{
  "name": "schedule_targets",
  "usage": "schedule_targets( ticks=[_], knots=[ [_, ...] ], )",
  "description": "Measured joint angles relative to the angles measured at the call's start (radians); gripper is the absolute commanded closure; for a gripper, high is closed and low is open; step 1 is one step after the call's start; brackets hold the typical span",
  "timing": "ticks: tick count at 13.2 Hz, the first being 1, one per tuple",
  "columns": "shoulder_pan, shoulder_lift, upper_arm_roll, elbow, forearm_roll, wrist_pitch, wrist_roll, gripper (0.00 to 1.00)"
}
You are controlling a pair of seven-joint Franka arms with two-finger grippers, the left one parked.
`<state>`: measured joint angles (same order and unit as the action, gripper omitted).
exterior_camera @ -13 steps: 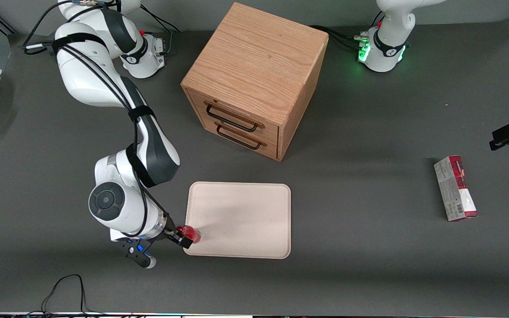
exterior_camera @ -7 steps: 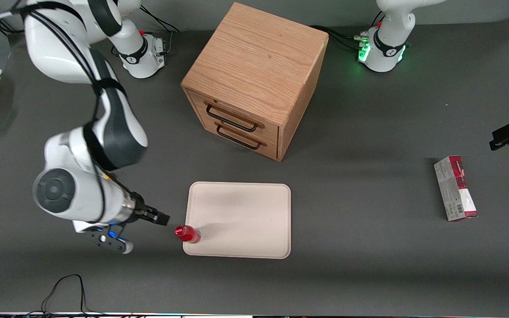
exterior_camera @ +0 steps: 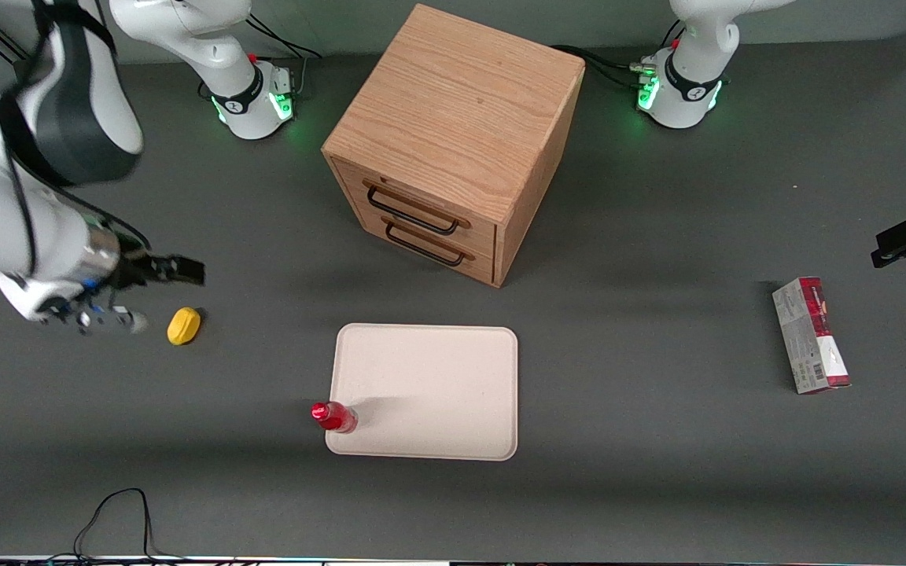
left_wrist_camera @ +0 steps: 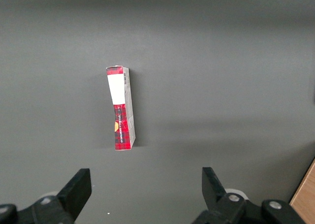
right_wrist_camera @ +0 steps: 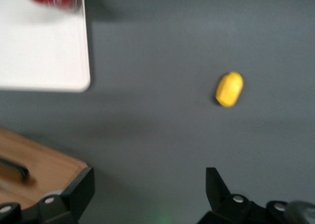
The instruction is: Place coke bottle on tray
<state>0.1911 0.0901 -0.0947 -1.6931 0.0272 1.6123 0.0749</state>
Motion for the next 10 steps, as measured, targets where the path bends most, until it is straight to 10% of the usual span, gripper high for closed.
schedule_targets(
  ticks=[10],
  knots=[
    [-0.031, -0.258, -0.018, -0.093, -0.047, -0.124, -0.048, 0.00]
  ],
)
